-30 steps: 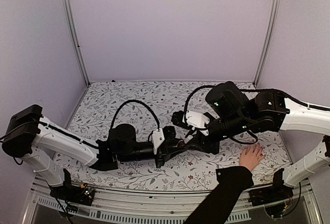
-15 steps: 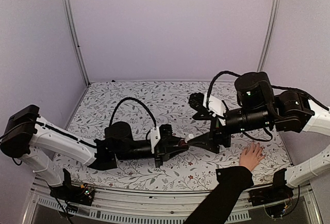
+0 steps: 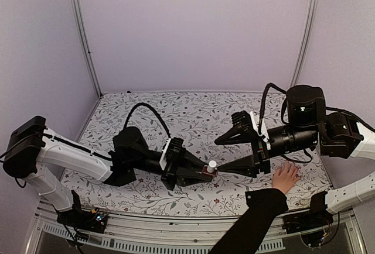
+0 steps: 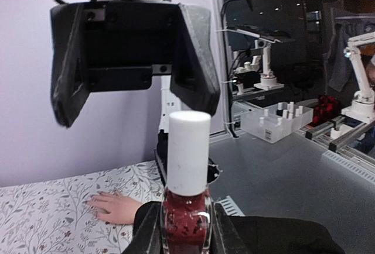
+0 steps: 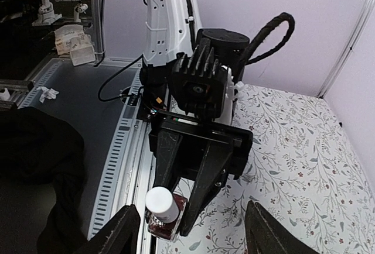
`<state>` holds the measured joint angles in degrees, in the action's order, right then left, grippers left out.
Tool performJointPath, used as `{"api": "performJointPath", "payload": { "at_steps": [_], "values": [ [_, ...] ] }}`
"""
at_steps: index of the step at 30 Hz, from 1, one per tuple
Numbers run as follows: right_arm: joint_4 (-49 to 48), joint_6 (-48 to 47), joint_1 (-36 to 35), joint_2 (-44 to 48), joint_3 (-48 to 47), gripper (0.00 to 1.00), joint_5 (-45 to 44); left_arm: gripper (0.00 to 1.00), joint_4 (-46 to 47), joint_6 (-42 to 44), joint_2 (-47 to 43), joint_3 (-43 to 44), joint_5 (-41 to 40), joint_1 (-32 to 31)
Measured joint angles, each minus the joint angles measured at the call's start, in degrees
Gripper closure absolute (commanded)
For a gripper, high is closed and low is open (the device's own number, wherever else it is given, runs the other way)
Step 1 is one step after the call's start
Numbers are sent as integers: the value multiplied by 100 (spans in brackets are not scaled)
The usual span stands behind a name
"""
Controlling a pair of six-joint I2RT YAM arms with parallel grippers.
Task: Paint the nails
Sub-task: Screw the nail polish bottle.
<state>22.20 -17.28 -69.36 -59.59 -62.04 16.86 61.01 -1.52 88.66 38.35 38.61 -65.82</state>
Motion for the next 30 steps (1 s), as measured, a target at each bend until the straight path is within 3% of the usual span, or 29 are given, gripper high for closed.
{"api": "performJointPath", "payload": {
  "at_steps": [3, 6, 21, 30],
  "values": [
    [-87, -186, 0, -120, 0, 53, 345, 100, 0, -118, 125, 205, 426, 0],
    [-90, -289, -2, -208, -4, 58, 627, 100, 0, -221, 203, 273, 761, 0],
    [57, -481, -2, -529, -212, 63, 1445, 100, -2, -442, 330, 339, 1163, 0],
    [210, -575, -2, -741, -251, 85, 1628, 100, 44, -522, 330, 339, 1163, 55]
  ]
}}
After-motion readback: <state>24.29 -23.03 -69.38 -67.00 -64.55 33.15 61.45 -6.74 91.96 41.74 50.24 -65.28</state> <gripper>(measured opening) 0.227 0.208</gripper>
